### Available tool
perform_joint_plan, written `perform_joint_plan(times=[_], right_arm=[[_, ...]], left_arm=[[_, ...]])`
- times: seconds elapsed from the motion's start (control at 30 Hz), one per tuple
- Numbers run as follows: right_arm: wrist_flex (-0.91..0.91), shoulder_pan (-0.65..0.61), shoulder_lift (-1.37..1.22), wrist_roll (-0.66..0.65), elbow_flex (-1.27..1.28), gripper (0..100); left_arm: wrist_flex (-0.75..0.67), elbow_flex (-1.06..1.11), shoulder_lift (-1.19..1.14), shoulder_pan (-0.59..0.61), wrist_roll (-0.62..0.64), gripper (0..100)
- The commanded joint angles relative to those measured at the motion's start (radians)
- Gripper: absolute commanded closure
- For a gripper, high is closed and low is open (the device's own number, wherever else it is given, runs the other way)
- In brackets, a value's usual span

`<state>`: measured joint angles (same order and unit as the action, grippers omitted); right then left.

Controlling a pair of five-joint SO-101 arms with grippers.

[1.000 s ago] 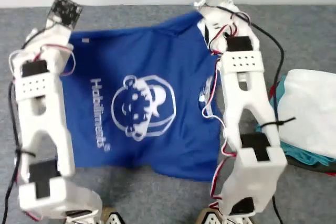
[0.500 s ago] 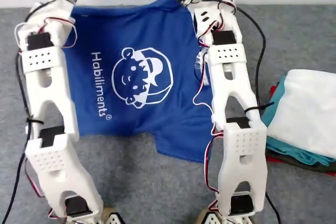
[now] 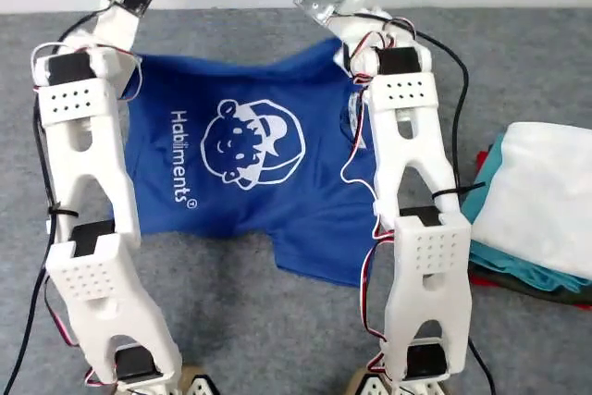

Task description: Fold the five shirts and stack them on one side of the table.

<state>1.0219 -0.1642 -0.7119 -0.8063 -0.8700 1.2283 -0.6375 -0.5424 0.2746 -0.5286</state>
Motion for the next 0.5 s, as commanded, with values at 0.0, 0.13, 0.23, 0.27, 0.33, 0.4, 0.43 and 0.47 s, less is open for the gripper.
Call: perform_joint_plan(times=[0.0,0.13,0.23,0.27,0.33,0.4,0.43,0.47], right_arm=[[0.24,-0.008,0.143,-0.006,-0.058,98.8],[0.452,-0.01,0.194,-0.002,-0.058,98.8],[0.601,-0.019,0.219,-0.002,-0.058,98.8],[0.651,-0.024,0.225,-0.002,-0.058,98.8],[0.753,-0.035,0.239,0.018,-0.058,98.8],[0.779,-0.039,0.263,0.072,-0.048,98.8],[0.777,-0.036,0.288,0.098,-0.034,98.8],[0.777,-0.039,0.314,0.115,-0.017,98.8]], left_arm=[[0.087,-0.045,0.011,0.02,-0.029,99],[0.178,0.004,0.011,0.021,-0.117,99],[0.212,0.088,0.011,0.021,-0.169,99],[0.213,0.119,0.011,0.023,-0.178,99],[0.213,0.17,0.012,0.028,-0.186,99],[0.212,0.199,0.012,0.04,-0.187,99],[0.212,0.208,0.012,0.046,-0.187,99],[0.213,0.213,0.012,0.054,-0.187,99]])
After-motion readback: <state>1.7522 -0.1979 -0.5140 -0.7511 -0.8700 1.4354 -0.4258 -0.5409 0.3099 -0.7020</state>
